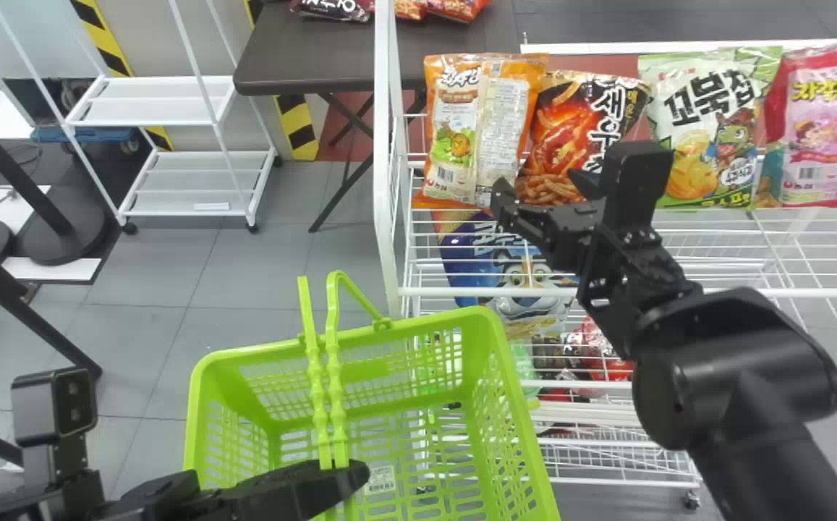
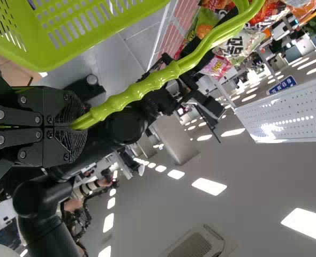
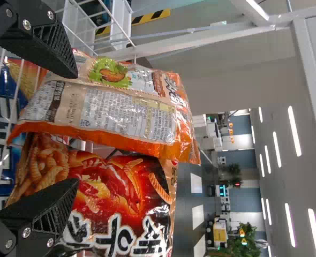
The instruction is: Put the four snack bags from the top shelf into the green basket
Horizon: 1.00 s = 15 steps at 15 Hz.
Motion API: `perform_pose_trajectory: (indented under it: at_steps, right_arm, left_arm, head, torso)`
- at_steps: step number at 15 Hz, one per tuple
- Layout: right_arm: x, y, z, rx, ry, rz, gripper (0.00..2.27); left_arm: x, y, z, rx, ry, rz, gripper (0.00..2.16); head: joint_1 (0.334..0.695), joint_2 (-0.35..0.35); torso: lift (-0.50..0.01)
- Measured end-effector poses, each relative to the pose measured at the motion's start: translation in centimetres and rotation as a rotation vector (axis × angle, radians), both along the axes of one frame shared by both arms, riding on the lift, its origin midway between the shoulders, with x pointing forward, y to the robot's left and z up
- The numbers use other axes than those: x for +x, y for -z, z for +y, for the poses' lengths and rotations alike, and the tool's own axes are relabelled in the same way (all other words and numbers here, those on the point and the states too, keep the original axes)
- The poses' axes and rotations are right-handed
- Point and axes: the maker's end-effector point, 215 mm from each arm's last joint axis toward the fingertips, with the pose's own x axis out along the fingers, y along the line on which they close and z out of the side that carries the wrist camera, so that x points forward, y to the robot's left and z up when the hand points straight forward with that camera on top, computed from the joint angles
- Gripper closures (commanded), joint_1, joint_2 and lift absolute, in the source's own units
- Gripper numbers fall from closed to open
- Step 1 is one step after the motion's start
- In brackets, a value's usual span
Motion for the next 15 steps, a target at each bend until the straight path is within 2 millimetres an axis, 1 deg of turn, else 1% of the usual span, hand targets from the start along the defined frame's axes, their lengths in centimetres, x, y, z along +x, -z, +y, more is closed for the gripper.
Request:
perform_pose_trajectory:
  at_steps: [2, 3, 5, 6, 7, 8, 9, 10, 11, 13, 15]
  right_arm:
    - [1.9, 0.7, 1.3, -0.003, -0.024, 0.029, 0.14]
    - [2.6, 1.1, 2.1, -0.003, -0.040, 0.041, 0.14]
    - [4.0, 1.6, 4.1, 0.004, -0.086, 0.065, 0.15]
    - [4.5, 1.9, 4.4, -0.002, -0.098, 0.074, 0.20]
    - [5.0, 2.3, 4.4, -0.014, -0.104, 0.083, 0.42]
    - [5.4, 2.7, 4.4, -0.031, -0.106, 0.089, 0.84]
    - [5.7, 3.0, 4.3, -0.045, -0.107, 0.094, 1.46]
    - [6.0, 3.3, 4.2, -0.057, -0.106, 0.099, 2.01]
    - [6.3, 3.4, 4.0, -0.065, -0.096, 0.100, 2.25]
    - [6.4, 3.4, 3.8, -0.079, -0.082, 0.096, 2.25]
    - [6.3, 2.5, 4.4, -0.079, -0.091, 0.064, 2.25]
  left_arm:
    - [0.0, 0.2, 0.2, -0.002, 0.001, 0.002, 2.15]
    - [0.0, 0.2, 0.2, -0.003, 0.001, 0.001, 2.15]
    - [0.0, 0.3, 0.4, -0.003, 0.002, 0.000, 2.15]
    - [0.1, 0.4, 0.4, -0.003, 0.002, 0.000, 2.15]
    - [0.1, 0.5, 0.6, -0.003, 0.001, -0.002, 2.15]
    - [0.2, 0.5, 0.8, -0.003, -0.002, -0.005, 2.15]
    - [0.2, 0.6, 0.9, -0.003, -0.005, -0.007, 2.15]
    - [0.3, 0.7, 1.1, -0.002, -0.009, -0.010, 2.15]
    - [0.4, 0.7, 1.3, -0.002, -0.011, -0.013, 2.15]
    - [0.7, 0.7, 1.4, -0.006, -0.014, -0.018, 2.15]
    - [1.0, 0.7, 1.5, -0.009, -0.016, -0.019, 2.15]
  head:
    - [0.695, 0.119]
    - [0.695, 0.128]
    - [0.695, 0.148]
    - [0.695, 0.158]
    - [0.695, 0.159]
    - [0.695, 0.159]
    - [0.695, 0.160]
    - [0.695, 0.161]
    - [0.695, 0.161]
    - [0.695, 0.158]
    - [0.695, 0.164]
  torso:
    - [-0.003]
    - [-0.003]
    - [-0.003]
    - [-0.003]
    - [-0.003]
    - [-0.003]
    - [-0.003]
    - [-0.003]
    - [-0.003]
    - [-0.003]
    - [-0.003]
